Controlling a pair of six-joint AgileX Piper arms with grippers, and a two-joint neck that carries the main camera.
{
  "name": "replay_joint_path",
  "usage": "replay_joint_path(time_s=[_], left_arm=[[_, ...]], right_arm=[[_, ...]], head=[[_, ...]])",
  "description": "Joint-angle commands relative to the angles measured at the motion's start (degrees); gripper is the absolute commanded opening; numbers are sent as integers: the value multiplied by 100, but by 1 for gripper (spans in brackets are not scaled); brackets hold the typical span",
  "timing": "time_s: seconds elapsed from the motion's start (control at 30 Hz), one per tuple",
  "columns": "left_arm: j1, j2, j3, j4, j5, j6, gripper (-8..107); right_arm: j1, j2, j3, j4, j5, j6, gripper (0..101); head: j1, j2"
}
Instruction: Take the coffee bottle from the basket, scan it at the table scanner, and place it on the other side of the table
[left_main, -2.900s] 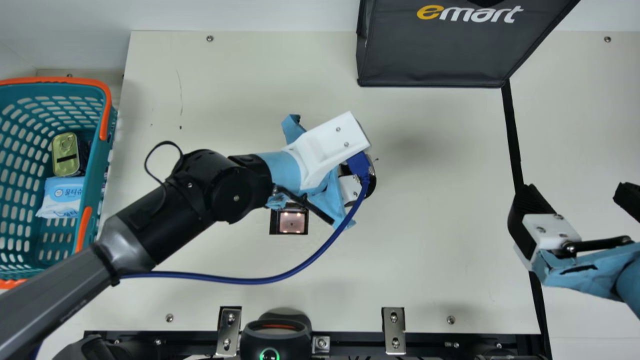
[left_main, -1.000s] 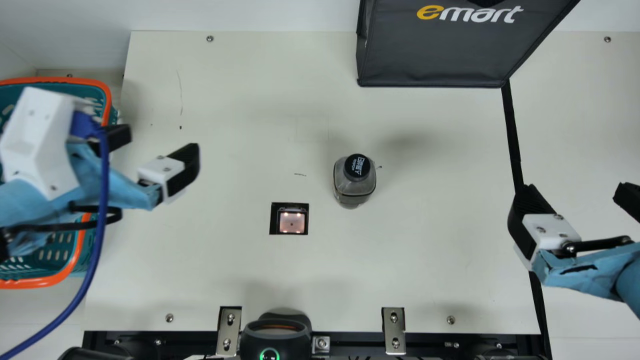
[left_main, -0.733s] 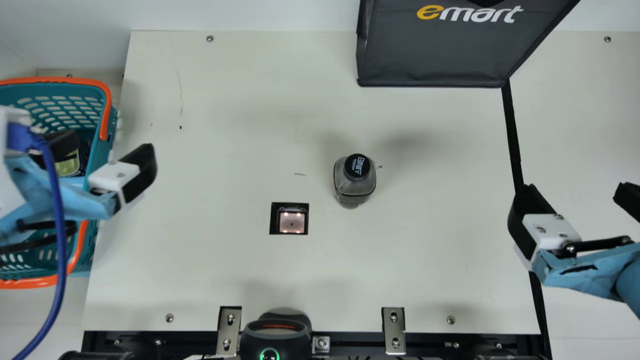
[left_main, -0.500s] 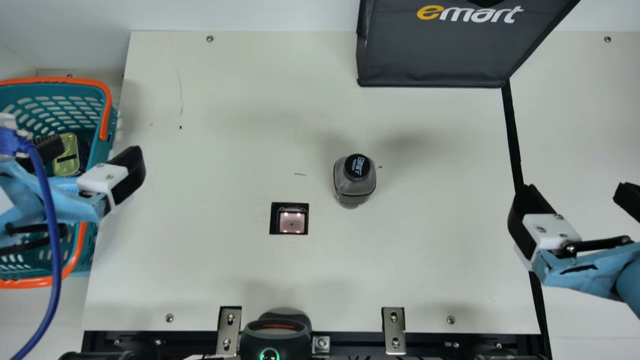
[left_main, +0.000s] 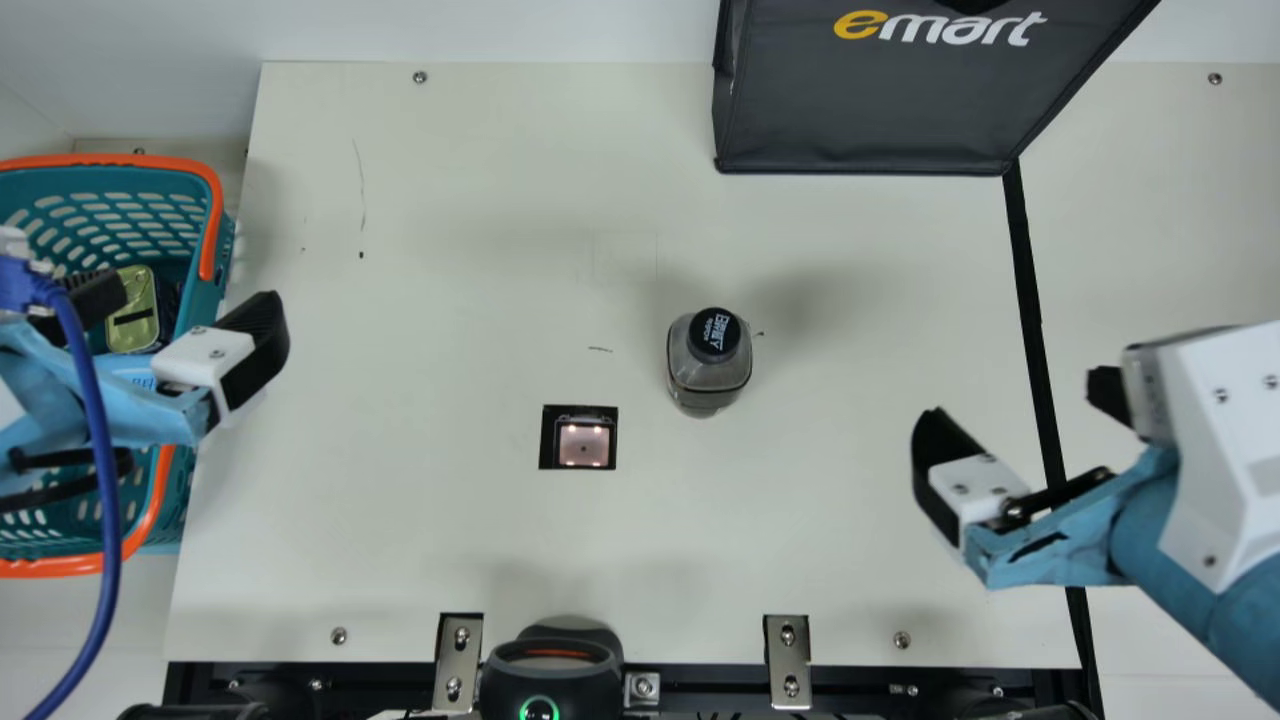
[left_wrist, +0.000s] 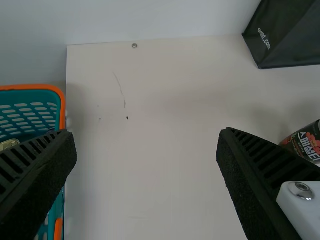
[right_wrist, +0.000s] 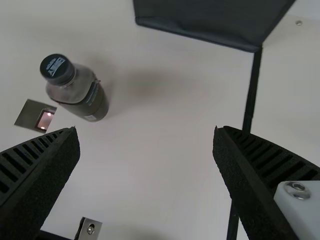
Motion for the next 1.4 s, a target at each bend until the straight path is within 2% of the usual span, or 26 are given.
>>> replay_joint_path(time_s=[0.0,0.3,0.6,1.03,1.37], left_arm=[[0,0,0,0,0,0,90],[0,0,0,0,0,0,90],[0,0,0,0,0,0,90],[0,0,0,0,0,0,90],[0,0,0,0,0,0,90]], right_arm=[[40,67,107,73,-87,-141,95],[385,686,512,357,-827,-618,95],[775,1373,655,551,-1465,-856,95],[1210,2077,550,1069,-1818,-1028,95],[1617,2475,539,1188,-2255,-772,95]], head=[[-157,9],[-157,9],[-157,9],[-157,9],[-157,9]])
